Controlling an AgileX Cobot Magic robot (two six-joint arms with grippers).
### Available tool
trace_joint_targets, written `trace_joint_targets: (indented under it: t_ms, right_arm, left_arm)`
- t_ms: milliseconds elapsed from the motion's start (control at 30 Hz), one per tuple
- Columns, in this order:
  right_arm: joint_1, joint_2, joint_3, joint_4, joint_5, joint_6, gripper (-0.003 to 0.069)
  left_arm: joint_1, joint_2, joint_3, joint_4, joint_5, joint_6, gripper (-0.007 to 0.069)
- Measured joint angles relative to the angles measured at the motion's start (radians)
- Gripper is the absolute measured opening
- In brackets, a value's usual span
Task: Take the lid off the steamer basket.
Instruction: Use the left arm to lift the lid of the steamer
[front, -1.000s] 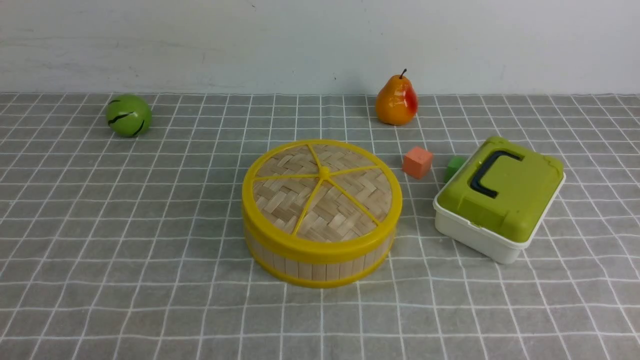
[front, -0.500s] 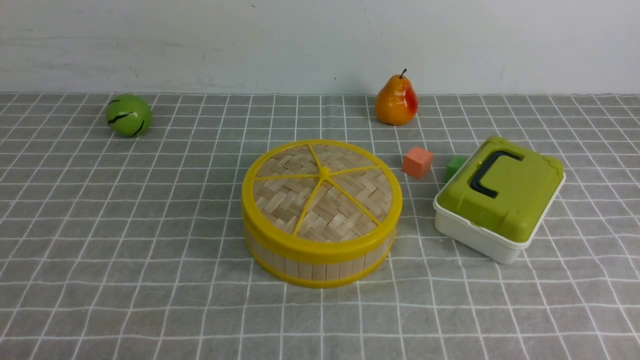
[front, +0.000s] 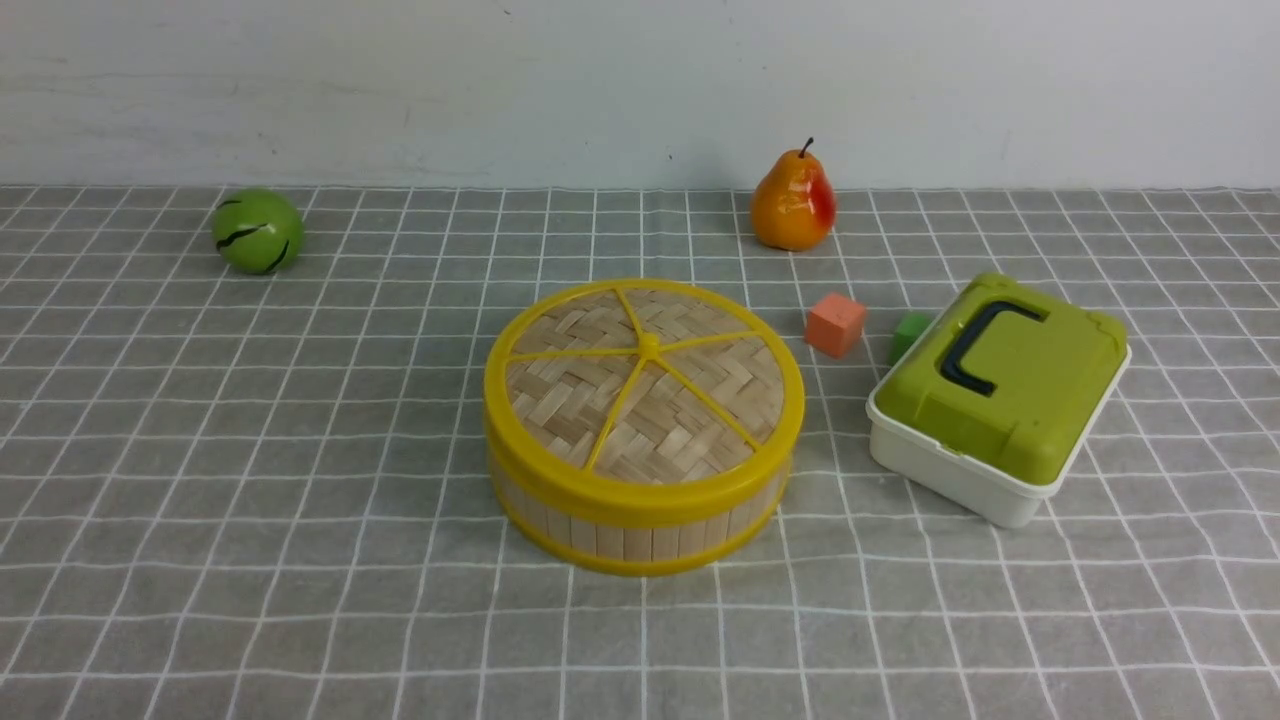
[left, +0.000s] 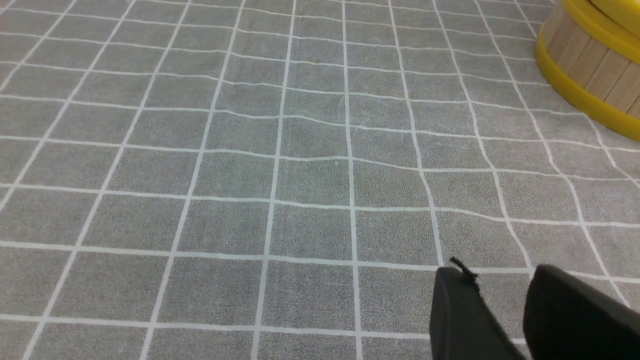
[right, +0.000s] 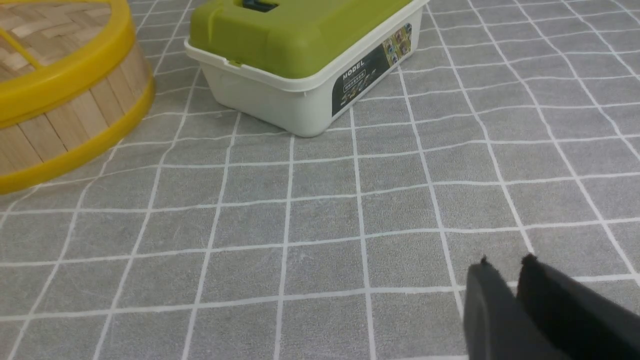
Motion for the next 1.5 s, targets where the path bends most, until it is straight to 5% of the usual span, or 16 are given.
trace_joint_targets:
  t_ms: [200,900,1067,1300,1500]
  right_arm:
    - [0.000,0.000,0.000,0.000,0.000,0.000,-0.0021]
    - [0.000,0.000,0.000,0.000,0.000,0.000,-0.0007]
    - [0.000,0.000,0.000,0.000,0.000,0.000,-0.0006]
    - [0.000,0.000,0.000,0.000,0.000,0.000,-0.0004]
    - [0.000,0.000,0.000,0.000,0.000,0.000,-0.0004]
  left_arm:
    - [0.000,0.000,0.000,0.000,0.000,0.000,0.0198]
    - [0.000,0.000,0.000,0.002,-0.017,0.008,0.0200]
    - [0.000,0.000,0.002,0.000,-0.184,0.009,0.0203]
    - [0.000,0.000,0.002,0.000,-0.673,0.010,0.0209]
    - [0.000,0.000,0.002,-0.004,-0.947,-0.047,0.0213]
